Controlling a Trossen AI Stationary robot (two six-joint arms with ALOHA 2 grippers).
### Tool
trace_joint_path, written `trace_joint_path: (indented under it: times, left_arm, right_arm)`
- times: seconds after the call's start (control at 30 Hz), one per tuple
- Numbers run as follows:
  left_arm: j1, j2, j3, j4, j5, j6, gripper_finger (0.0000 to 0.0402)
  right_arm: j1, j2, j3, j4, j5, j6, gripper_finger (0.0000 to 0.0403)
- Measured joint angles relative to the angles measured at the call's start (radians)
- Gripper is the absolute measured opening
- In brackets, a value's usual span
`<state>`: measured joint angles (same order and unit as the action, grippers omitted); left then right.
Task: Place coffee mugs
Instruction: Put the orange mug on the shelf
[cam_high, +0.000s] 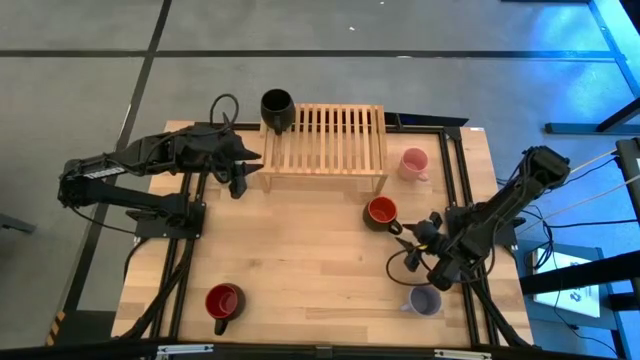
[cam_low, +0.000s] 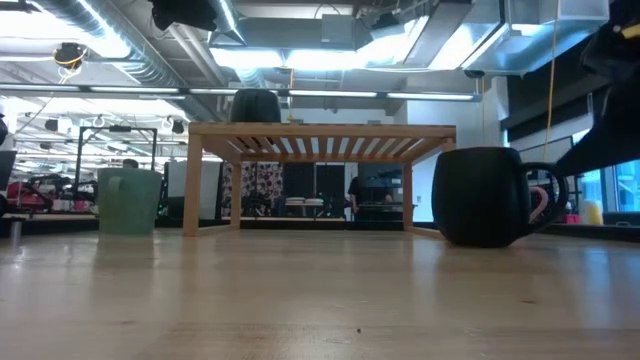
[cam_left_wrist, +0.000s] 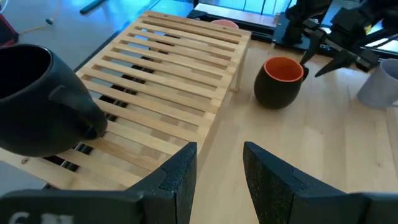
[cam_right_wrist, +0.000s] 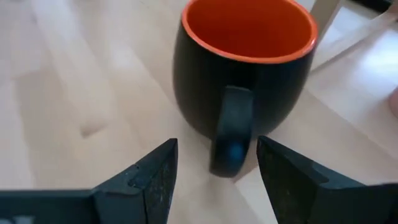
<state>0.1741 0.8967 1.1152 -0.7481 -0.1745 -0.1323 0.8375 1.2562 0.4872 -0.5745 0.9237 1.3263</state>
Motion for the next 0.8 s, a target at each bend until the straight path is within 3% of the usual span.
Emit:
trace_joint_path:
  times: [0.23, 0.37, 0.6, 0.8]
  left_arm:
    - [0.0, 0.0, -0.001, 0.001, 0.0, -0.026, 0.0126]
    - [0.0, 0.0, -0.001, 0.002, 0.0, -0.046, 0.0126]
    - [0.0, 0.0, -0.002, 0.002, 0.0, -0.077, 0.0126]
    - [0.0, 0.0, -0.002, 0.002, 0.008, -0.079, 0.0126]
  right_arm:
    - [0.0, 0.076, -0.012, 0.044, 0.029, 0.008, 0.0198]
    - [-0.01, 0.108, -0.012, 0.096, 0.066, 0.0, 0.016]
    - [-0.057, 0.128, -0.012, 0.112, 0.044, -0.003, 0.0055]
    - [-0.105, 0.128, 0.034, 0.103, 0.004, -0.057, 0.0049]
